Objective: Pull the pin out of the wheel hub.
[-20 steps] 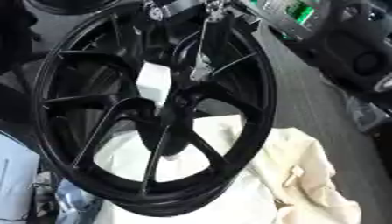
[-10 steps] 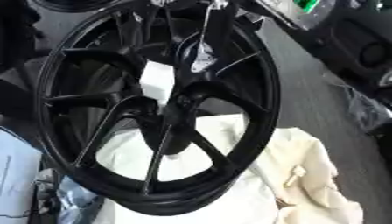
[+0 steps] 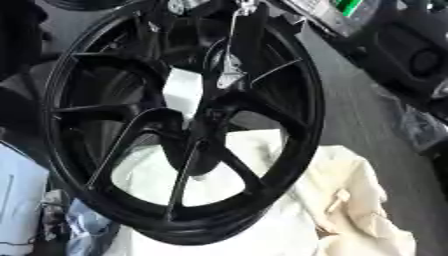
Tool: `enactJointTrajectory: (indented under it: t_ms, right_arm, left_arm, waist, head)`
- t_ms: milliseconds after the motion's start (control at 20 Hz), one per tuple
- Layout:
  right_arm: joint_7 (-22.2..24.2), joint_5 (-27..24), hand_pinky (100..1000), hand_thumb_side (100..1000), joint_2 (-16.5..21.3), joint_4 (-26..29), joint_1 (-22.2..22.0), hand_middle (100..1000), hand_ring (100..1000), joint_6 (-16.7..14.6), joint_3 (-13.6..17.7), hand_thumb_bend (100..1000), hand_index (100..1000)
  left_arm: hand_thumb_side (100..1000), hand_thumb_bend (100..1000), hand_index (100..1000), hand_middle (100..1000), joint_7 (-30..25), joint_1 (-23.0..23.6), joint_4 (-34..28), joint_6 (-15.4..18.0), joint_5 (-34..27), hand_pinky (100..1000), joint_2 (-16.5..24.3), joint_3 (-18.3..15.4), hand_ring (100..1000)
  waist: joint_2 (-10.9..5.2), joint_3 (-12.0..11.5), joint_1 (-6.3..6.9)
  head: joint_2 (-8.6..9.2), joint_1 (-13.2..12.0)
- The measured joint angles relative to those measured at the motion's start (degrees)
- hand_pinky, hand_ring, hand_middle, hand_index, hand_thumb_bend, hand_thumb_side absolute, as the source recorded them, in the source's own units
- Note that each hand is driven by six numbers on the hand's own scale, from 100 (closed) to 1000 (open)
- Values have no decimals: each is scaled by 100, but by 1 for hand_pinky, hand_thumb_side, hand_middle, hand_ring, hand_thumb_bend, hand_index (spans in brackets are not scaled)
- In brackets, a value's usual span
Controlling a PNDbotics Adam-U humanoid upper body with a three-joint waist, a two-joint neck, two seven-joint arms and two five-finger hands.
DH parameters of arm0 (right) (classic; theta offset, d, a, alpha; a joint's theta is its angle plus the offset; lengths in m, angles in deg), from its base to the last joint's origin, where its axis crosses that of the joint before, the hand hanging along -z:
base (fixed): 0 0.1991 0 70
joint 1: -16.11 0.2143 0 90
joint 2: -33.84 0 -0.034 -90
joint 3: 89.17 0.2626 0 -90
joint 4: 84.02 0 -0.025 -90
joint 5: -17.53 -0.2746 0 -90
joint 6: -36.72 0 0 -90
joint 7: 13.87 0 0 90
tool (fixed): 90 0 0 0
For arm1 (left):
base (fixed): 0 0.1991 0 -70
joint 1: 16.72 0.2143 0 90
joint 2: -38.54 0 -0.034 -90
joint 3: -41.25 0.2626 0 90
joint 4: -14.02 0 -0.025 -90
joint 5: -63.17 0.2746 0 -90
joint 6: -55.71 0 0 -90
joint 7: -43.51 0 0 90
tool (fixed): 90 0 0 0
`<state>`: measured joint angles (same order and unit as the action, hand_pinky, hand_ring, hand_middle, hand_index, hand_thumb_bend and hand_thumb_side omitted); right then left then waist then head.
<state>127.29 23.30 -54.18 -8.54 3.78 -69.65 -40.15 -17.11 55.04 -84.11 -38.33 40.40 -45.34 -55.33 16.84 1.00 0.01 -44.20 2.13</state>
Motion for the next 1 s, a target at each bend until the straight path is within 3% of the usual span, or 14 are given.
enactJointTrajectory:
  t_ms: [1000]
  right_arm:
    - [-23,-48,894,100,1,0,-158,719,783,-36,-214,459,808]
  left_arm:
    - [847,250,722,754,0,-2,4,0,-38,744,-46,-27,780]
  waist:
    - [32,-36,12]
  head:
    - [0,115]
